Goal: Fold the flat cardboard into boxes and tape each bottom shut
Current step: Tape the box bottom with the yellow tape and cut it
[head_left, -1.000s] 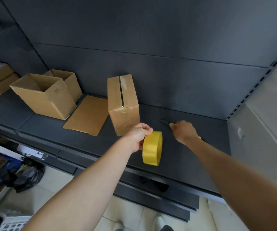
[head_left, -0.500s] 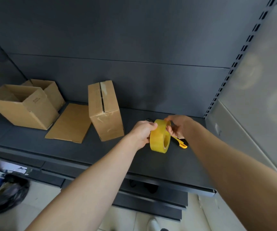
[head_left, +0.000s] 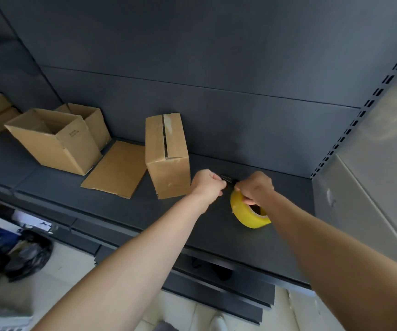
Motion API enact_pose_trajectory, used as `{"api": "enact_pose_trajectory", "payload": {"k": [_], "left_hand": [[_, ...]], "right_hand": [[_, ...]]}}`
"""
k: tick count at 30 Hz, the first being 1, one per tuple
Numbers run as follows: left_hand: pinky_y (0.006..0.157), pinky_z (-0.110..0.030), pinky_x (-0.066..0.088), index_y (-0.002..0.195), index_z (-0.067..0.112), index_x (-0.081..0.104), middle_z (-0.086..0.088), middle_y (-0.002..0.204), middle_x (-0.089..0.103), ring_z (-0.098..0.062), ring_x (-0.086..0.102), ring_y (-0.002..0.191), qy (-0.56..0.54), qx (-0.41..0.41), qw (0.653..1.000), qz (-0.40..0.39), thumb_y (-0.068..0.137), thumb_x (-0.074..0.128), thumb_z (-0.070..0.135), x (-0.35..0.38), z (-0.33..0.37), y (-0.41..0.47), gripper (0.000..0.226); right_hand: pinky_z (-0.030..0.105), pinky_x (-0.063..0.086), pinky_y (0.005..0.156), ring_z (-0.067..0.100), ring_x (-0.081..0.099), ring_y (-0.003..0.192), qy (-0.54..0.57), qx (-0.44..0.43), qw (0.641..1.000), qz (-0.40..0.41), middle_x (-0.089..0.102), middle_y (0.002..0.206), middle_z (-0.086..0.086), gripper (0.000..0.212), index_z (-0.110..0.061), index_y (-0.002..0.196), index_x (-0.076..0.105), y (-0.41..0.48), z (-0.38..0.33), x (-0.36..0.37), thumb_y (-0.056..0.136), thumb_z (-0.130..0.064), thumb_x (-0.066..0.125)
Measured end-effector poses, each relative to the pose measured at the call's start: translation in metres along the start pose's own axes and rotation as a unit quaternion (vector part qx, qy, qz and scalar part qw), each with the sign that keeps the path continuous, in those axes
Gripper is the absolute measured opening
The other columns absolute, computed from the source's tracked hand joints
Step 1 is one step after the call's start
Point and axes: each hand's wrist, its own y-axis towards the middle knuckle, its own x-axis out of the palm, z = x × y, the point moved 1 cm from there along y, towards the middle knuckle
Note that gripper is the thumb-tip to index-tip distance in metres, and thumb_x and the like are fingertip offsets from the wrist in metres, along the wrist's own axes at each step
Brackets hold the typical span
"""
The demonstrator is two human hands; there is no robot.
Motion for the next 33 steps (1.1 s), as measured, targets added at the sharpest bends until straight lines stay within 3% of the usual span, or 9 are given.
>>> {"api": "enact_pose_trajectory", "payload": {"k": [5,9,11,13,15,17,23,28,33], "left_hand": [[0.076,-0.03,0.056,0.091,0.01,0.06,-0.002,0.087,0.062,-0.012,0.061,0.07,-0.062,0.119,0.986,0.103,0.094,0.05,0.005,-0.062,0.025,0.008,0.011],[0.068,-0.01,0.044,0.093,0.016,0.062,0.004,0.094,0.062,-0.011,0.058,0.084,-0.015,0.198,0.947,0.254,0.093,0.051,0.006,-0.117,0.028,0.027,0.015],[0.072,-0.007,0.038,0.101,0.017,0.064,0.004,0.107,0.059,-0.008,0.054,0.094,0.042,0.204,0.951,0.229,0.095,0.05,0.007,-0.137,0.027,0.043,0.019],[0.081,-0.014,0.036,0.107,0.017,0.065,0.006,0.116,0.055,-0.005,0.049,0.1,0.104,0.211,0.956,0.175,0.096,0.049,0.009,-0.148,0.023,0.058,0.021],[0.086,-0.017,0.033,0.111,0.016,0.066,0.006,0.123,0.056,-0.007,0.049,0.108,0.146,0.238,0.952,0.125,0.096,0.053,0.012,-0.153,0.021,0.07,0.021],[0.091,-0.017,0.031,0.116,0.014,0.064,0.004,0.13,0.055,-0.012,0.048,0.12,0.176,0.262,0.945,0.082,0.094,0.057,0.016,-0.154,0.021,0.08,0.023],[0.117,-0.036,0.01,0.138,0.018,0.049,0.005,0.153,0.034,-0.014,0.015,0.146,0.267,0.284,0.921,-0.013,0.096,0.053,0.029,-0.161,0.017,0.097,0.044],[0.117,-0.041,-0.006,0.152,0.021,0.018,0.006,0.16,0.008,-0.014,0.0,0.148,0.43,0.281,0.858,-0.034,0.102,0.03,0.041,-0.161,0.013,0.103,0.055],[0.116,-0.043,-0.01,0.153,0.022,0.0,0.006,0.16,-0.006,-0.013,-0.01,0.147,0.484,0.263,0.833,-0.055,0.102,0.017,0.045,-0.16,0.009,0.106,0.058]], "right_hand": [[0.028,0.053,0.053,0.029,0.069,0.067,-0.151,-0.048,0.987,0.024,0.064,0.072,0.011,0.007,-0.006,0.075,0.056,0.002,-0.004,0.026,0.081,-0.004,0.056],[0.031,0.051,0.069,0.031,0.066,0.099,-0.283,-0.054,0.956,0.049,0.066,0.104,0.012,0.018,-0.007,0.105,0.062,-0.003,-0.019,0.028,0.087,-0.009,0.057],[0.032,0.048,0.077,0.032,0.06,0.109,-0.306,-0.073,0.945,0.09,0.062,0.117,0.011,0.027,-0.007,0.115,0.06,-0.01,-0.039,0.022,0.092,-0.019,0.058],[0.033,0.047,0.074,0.034,0.061,0.104,-0.222,-0.112,0.964,0.097,0.063,0.108,0.014,0.027,-0.006,0.107,0.061,-0.017,-0.065,0.02,0.094,-0.029,0.055],[0.03,0.049,0.065,0.029,0.066,0.079,-0.055,-0.142,0.988,0.013,0.063,0.083,0.013,0.031,-0.006,0.085,0.06,-0.024,-0.089,0.025,0.091,-0.036,0.057],[0.025,0.053,0.061,0.019,0.061,0.062,0.03,-0.133,0.987,-0.082,0.063,0.073,0.009,0.044,-0.005,0.081,0.062,-0.034,-0.106,0.032,0.085,-0.049,0.064],[0.029,0.055,0.068,0.018,0.061,0.063,-0.059,-0.131,0.988,-0.059,0.065,0.074,0.007,0.069,-0.003,0.087,0.062,-0.034,-0.116,0.055,0.068,-0.069,0.068],[0.031,0.05,0.07,0.022,0.059,0.063,-0.133,-0.116,0.983,-0.043,0.062,0.072,0.01,0.063,-0.005,0.074,0.051,-0.04,-0.124,0.058,0.072,-0.066,0.068],[0.031,0.044,0.064,0.023,0.055,0.063,-0.164,-0.131,0.977,-0.028,0.057,0.065,0.007,0.066,-0.009,0.075,0.045,-0.05,-0.122,0.065,0.069,-0.071,0.065]]}}
